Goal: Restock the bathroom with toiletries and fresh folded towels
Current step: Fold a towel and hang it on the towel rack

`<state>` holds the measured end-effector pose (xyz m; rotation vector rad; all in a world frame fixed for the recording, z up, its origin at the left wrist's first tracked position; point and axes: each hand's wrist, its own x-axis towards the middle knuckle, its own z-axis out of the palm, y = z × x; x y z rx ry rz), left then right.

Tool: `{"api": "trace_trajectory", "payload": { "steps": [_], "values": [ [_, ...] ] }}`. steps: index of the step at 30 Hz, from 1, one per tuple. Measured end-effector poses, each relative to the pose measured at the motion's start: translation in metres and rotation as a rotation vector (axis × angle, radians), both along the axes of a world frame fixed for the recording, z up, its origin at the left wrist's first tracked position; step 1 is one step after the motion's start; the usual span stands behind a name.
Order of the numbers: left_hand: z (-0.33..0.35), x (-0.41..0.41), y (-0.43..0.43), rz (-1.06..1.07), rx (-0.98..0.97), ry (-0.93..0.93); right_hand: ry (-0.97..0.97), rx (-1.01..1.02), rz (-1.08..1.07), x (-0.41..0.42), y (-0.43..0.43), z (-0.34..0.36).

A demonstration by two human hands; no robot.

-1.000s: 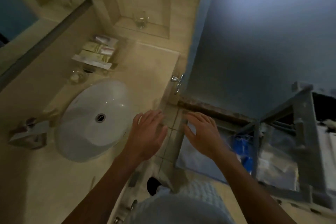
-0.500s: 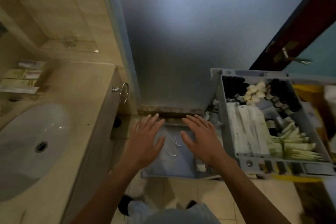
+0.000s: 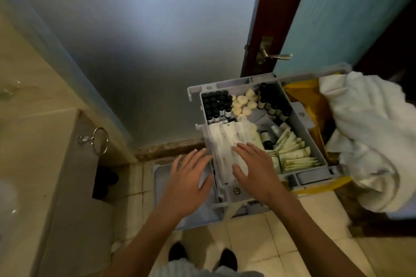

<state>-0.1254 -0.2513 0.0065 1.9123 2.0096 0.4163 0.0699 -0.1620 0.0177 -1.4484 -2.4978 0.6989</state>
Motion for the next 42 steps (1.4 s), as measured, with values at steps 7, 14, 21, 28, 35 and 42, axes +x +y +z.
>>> {"api": "trace_trajectory", "payload": {
  "steps": [7,14,21,28,35,42],
  "values": [
    [0.008,0.020,0.041,-0.167,0.028,-0.014,0.033,-0.009,-0.174,0.023,-0.001,0.008],
    [0.003,0.050,0.082,-0.354,0.038,-0.052,0.026,-0.001,-0.365,0.055,-0.020,0.014],
    [0.008,0.091,0.099,-0.450,0.064,-0.048,0.042,0.055,-0.478,0.101,-0.020,0.020],
    [0.013,0.161,0.123,-0.471,0.087,-0.048,0.091,0.100,-0.524,0.173,0.001,0.025],
    [0.015,0.262,0.151,-0.387,0.048,-0.064,0.123,0.101,-0.470,0.270,0.042,0.022],
    [0.016,0.337,0.175,-0.290,0.029,-0.153,0.147,0.115,-0.372,0.346,0.078,0.019]
  ]
}}
